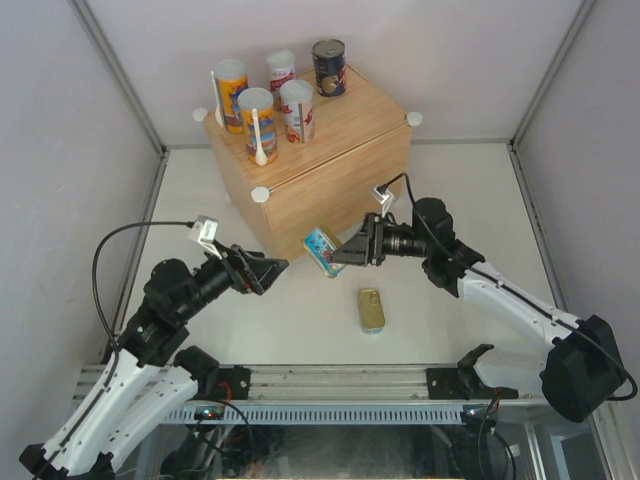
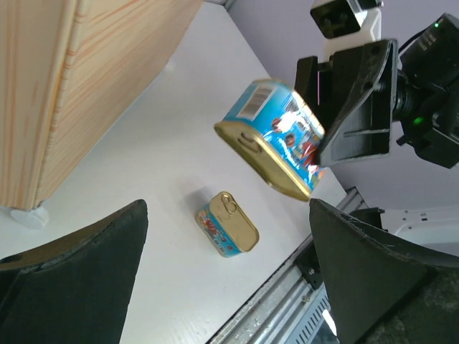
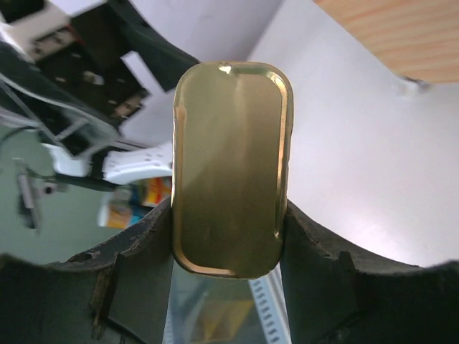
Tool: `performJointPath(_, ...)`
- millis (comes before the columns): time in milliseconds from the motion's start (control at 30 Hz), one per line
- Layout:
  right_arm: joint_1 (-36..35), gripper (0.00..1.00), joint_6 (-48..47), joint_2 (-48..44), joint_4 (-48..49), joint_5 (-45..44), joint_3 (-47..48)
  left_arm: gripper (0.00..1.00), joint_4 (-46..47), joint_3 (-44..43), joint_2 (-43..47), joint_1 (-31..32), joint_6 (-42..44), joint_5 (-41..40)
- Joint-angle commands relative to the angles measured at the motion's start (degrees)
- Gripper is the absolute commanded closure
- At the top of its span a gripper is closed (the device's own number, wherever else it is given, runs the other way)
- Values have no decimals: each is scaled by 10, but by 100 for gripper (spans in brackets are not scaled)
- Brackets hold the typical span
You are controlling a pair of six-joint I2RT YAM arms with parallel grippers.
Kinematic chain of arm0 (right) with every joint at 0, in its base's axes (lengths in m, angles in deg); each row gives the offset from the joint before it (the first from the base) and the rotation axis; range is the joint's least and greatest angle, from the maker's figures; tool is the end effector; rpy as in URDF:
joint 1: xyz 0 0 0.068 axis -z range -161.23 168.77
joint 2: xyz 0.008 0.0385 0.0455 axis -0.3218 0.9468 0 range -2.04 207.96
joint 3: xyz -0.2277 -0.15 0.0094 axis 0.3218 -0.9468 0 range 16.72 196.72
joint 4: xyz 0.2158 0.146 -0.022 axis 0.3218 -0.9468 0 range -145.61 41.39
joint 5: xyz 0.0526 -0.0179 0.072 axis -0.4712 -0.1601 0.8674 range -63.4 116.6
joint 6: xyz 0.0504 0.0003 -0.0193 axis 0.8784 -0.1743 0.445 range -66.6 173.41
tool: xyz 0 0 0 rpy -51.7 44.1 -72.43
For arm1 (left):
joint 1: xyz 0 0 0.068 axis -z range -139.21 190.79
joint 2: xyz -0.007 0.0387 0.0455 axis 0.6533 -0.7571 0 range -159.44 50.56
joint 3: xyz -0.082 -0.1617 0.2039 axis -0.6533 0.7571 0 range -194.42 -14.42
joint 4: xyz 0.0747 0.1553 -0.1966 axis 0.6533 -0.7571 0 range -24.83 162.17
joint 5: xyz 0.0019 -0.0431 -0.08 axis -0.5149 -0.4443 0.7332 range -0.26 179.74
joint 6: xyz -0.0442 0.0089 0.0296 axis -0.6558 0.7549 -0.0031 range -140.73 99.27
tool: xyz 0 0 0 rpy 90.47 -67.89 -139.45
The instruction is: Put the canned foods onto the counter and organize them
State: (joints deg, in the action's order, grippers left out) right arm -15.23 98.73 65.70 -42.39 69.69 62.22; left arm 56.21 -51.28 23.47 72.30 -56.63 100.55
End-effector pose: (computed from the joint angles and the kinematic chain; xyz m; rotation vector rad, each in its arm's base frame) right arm 0.2065 0.1688 0.2930 -0.4004 2.0793 1.5926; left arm 0.1026 -0.0708 0.3227 0.0831 1.7853 -1.0269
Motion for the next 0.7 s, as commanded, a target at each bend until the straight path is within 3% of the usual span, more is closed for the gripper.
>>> performJointPath(0, 14, 100, 147, -30, 163, 71, 30, 2, 57, -47, -16, -3, -4, 48)
performJointPath(200, 24, 100, 230, -36, 236, 86, 37, 0, 80, -80, -44, -4, -11, 79)
performJointPath(667, 20, 100, 265, -33, 266, 92, 59, 0, 158, -106, -98, -4, -52, 146)
